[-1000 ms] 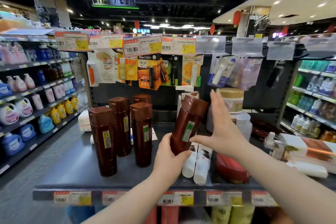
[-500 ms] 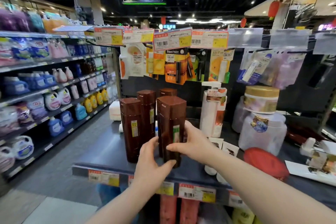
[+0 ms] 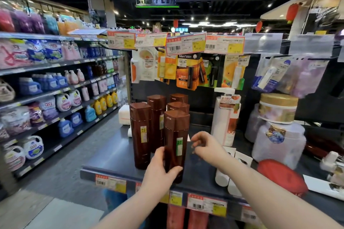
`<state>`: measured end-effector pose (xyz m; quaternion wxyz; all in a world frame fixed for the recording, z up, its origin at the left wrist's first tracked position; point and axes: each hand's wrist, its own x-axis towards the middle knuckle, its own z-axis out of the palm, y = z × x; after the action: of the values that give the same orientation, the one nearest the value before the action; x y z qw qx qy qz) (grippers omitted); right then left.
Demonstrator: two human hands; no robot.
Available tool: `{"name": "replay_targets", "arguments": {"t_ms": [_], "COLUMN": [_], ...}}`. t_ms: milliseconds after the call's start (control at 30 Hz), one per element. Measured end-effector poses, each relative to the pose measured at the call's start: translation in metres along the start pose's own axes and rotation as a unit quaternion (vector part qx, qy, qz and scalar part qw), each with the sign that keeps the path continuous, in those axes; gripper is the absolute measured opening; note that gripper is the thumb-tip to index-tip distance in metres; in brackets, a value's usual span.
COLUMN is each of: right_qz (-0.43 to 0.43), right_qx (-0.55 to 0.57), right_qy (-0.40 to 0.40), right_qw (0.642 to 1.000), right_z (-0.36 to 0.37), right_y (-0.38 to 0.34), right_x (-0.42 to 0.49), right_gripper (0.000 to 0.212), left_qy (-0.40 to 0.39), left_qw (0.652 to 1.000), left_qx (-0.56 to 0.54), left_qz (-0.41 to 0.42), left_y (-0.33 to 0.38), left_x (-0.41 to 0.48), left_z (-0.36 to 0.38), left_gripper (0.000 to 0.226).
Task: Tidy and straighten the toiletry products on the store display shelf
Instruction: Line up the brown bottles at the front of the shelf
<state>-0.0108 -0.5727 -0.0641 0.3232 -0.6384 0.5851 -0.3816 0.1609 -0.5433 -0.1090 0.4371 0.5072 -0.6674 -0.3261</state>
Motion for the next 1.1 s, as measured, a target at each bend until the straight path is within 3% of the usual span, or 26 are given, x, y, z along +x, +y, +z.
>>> {"name": "replay_targets", "arguments": {"t_ms": [33,100,200,267,467,1100], "right_qz": [0.002,0.007,0.008,-0.004,-0.039,-0.009], "right_qx": [-0.031,-0.079,-0.016,0.023,-0.015,-0.009], "right_qy": [0.011,-0.006,-0.053,-0.069,-0.035,-0.053], "right_qw": [0.999,0.997,0.998,0.997,0.999,0.999], "right_z": [0.0,0.004,0.018,0.026,0.028,0.026], "right_y": [0.003,0.005,0.005,0.005,0.014,0.017], "right_x": [0.005,0.014,0.023,0.026,0.039,0.052], "right_gripper": [0.024,0.041,0.056,0.054,0.033,0.041], "left_qy": [-0.002,-0.013,-0.025,-0.025,-0.029,-0.03], "left_qw": [1.0,1.0,0.999,0.999,0.999,0.999], "left_qx": [0.004,0.013,0.014,0.017,0.006,0.013], "left_qz": [-0.004,-0.014,-0.026,-0.027,-0.04,-0.039], "left_y": [0.0,-0.003,-0.005,-0.005,-0.007,-0.012], "left_x": [0.0,0.0,0.004,0.007,0.018,0.029], "left_z": [0.0,0.0,-0.001,0.0,0.002,0.004], "left_gripper": [0.056,0.063,0.072,0.071,0.068,0.068]}}
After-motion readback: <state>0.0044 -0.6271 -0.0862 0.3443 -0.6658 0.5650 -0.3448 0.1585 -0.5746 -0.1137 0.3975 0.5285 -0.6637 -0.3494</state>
